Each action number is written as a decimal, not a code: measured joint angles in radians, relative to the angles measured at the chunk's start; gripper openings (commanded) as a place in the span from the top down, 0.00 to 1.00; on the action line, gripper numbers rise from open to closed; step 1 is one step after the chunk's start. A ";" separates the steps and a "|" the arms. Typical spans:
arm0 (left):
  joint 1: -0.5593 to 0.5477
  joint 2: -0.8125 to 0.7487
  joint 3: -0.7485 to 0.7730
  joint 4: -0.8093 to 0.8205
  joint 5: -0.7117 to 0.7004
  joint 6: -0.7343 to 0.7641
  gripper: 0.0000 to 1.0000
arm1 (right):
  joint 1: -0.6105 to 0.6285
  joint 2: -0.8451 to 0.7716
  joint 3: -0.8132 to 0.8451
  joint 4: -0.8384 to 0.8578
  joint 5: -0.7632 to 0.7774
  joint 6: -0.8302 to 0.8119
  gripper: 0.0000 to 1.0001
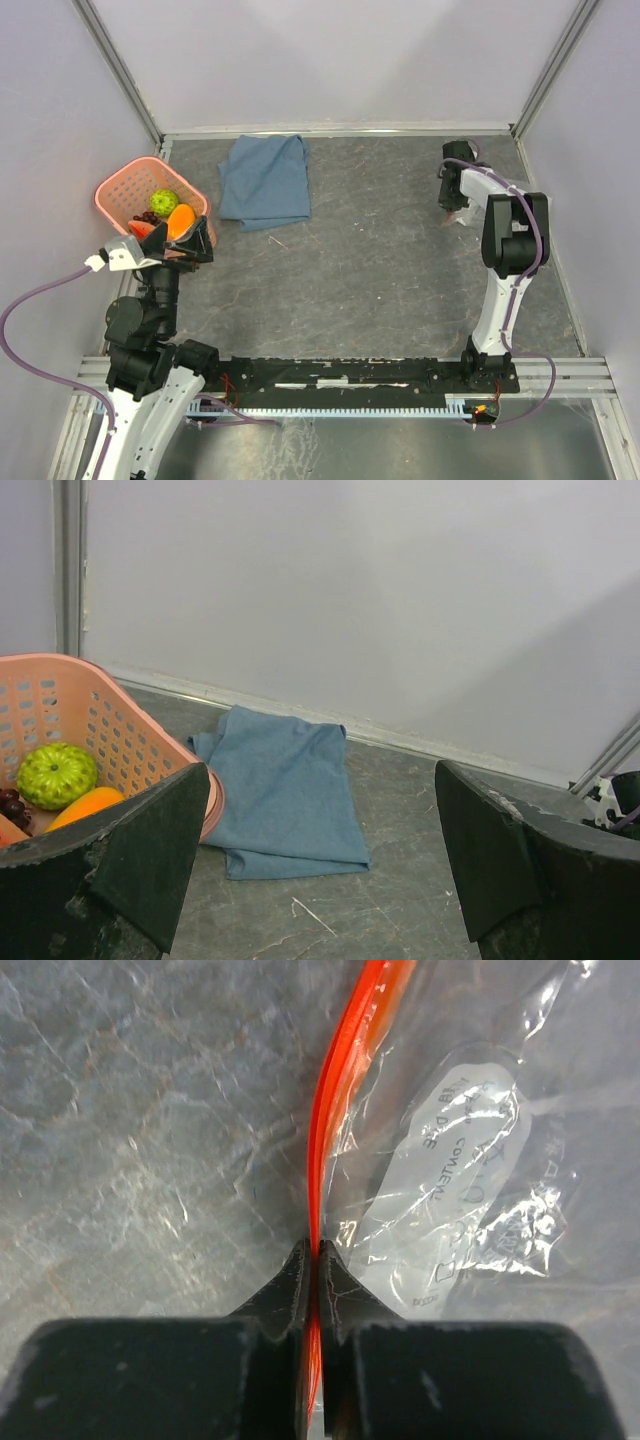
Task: Place the food in the zip-top bag and seal the zipper
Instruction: Pick up the zipper food storage bag at the corner of the board, then open the zipper of the food storage bag.
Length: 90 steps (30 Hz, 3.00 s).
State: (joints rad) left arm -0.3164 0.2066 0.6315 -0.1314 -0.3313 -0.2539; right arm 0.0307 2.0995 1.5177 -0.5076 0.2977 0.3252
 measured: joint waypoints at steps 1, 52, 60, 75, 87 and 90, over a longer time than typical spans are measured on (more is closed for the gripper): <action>0.000 0.000 0.000 0.000 0.000 0.000 0.00 | 0.000 -0.012 -0.016 -0.001 -0.005 -0.001 0.98; -0.023 0.691 -0.077 0.134 0.556 -0.557 0.14 | 0.742 -0.754 -0.527 0.150 -0.259 -0.257 0.98; -0.073 0.780 -0.111 0.277 0.562 -0.629 0.20 | 0.808 -0.786 -0.548 0.190 -0.280 -0.283 0.98; -0.200 0.979 -0.114 0.431 0.560 -0.684 0.24 | 0.853 -0.794 -0.593 0.251 -0.298 -0.284 0.98; -0.224 1.004 -0.114 0.493 0.562 -0.700 0.24 | 0.856 -0.794 -0.600 0.267 -0.294 -0.277 0.98; -0.225 1.017 -0.113 0.500 0.562 -0.700 0.24 | 0.858 -0.794 -0.600 0.267 -0.294 -0.277 0.98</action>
State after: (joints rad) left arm -0.5411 1.2236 0.5182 0.3683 0.2306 -0.9543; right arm 0.8883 1.3056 0.9180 -0.2401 0.0040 0.0483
